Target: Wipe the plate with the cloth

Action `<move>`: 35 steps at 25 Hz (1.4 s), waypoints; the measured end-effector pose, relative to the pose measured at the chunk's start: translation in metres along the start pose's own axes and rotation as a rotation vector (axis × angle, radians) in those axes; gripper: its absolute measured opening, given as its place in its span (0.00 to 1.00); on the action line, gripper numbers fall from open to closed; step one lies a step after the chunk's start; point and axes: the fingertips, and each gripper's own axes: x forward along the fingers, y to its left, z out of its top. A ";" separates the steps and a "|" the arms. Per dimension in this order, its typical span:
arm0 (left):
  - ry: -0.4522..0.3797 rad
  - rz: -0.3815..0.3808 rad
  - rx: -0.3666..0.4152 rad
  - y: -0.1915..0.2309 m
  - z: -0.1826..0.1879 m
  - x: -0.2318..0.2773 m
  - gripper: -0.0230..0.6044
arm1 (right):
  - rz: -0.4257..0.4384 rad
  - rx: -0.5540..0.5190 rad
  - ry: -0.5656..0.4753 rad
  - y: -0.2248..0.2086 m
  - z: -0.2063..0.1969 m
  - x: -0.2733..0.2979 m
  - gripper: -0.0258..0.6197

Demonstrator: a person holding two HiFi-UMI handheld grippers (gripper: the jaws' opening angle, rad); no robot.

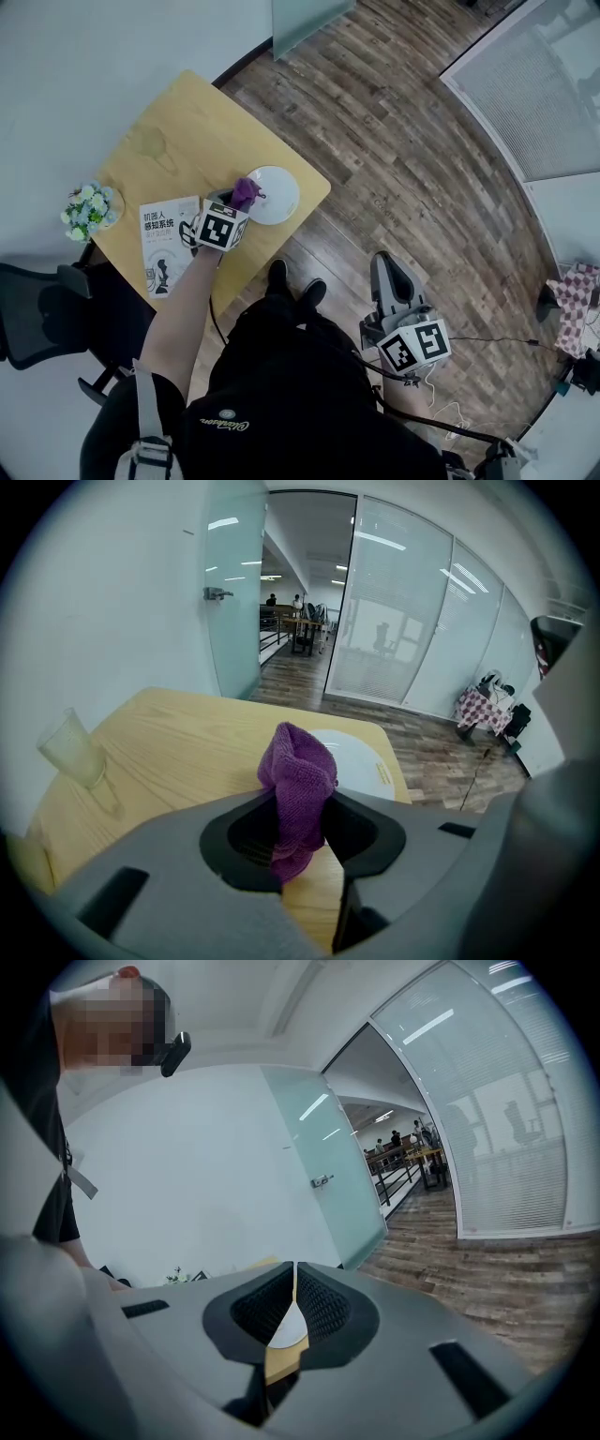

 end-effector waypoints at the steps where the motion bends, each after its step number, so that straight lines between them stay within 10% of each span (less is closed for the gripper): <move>1: 0.002 -0.004 -0.002 -0.002 -0.004 -0.002 0.24 | 0.002 0.000 0.000 0.001 0.000 0.001 0.06; 35: 0.043 -0.004 0.079 0.000 0.029 0.019 0.23 | -0.059 0.013 -0.009 -0.020 0.001 -0.021 0.06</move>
